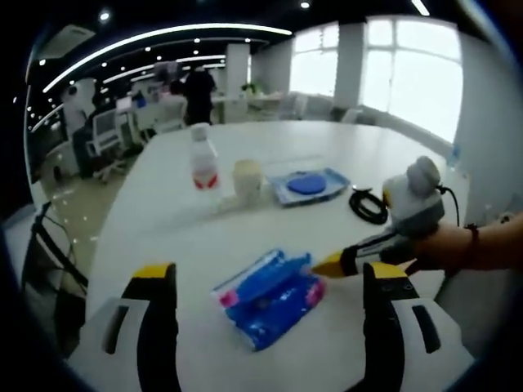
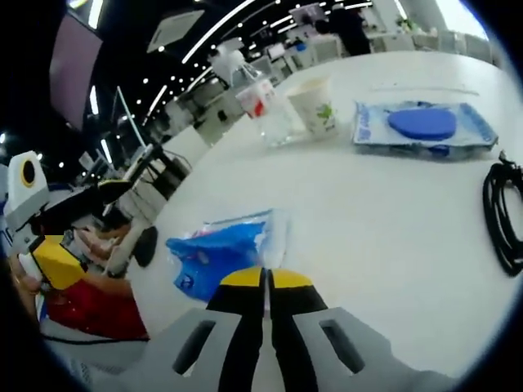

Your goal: Arrange the tabletop items into an orderly group along one side of the table until the central work area is clear of visible clutter.

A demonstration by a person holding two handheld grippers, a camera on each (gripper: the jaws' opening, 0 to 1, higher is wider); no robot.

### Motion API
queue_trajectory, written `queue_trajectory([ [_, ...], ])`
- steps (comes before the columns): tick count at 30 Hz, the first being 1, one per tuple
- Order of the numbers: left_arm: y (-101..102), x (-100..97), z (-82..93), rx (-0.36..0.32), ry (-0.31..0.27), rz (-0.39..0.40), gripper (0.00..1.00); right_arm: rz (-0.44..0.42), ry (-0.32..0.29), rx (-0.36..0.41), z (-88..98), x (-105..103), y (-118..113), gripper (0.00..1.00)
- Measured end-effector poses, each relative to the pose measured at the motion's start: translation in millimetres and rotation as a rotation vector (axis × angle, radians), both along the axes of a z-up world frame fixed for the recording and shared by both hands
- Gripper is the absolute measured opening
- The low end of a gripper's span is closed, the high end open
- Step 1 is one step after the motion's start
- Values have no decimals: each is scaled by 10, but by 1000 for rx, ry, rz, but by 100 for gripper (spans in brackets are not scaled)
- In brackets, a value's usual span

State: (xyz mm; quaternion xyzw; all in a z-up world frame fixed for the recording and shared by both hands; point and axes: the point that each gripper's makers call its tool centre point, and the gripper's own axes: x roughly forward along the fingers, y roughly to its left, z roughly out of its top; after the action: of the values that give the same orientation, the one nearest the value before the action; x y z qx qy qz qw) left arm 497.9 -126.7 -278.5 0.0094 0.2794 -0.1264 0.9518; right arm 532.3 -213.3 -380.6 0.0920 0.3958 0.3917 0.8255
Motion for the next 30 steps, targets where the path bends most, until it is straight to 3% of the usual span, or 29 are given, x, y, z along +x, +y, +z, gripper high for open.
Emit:
queue_trajectory([
  [6, 60, -26, -32, -15, 13, 34, 88, -6, 52, 57, 109, -51, 25, 1],
  [11, 132, -39, -55, 4, 25, 67, 85, -29, 66, 91, 228, -16, -30, 1],
  [18, 203, -40, -70, -30, 33, 117, 78, -45, 66, 139, 440, 30, -130, 1],
  [30, 122, -58, -104, -115, 77, 137, 46, -78, 71, 194, 706, 76, -309, 1],
])
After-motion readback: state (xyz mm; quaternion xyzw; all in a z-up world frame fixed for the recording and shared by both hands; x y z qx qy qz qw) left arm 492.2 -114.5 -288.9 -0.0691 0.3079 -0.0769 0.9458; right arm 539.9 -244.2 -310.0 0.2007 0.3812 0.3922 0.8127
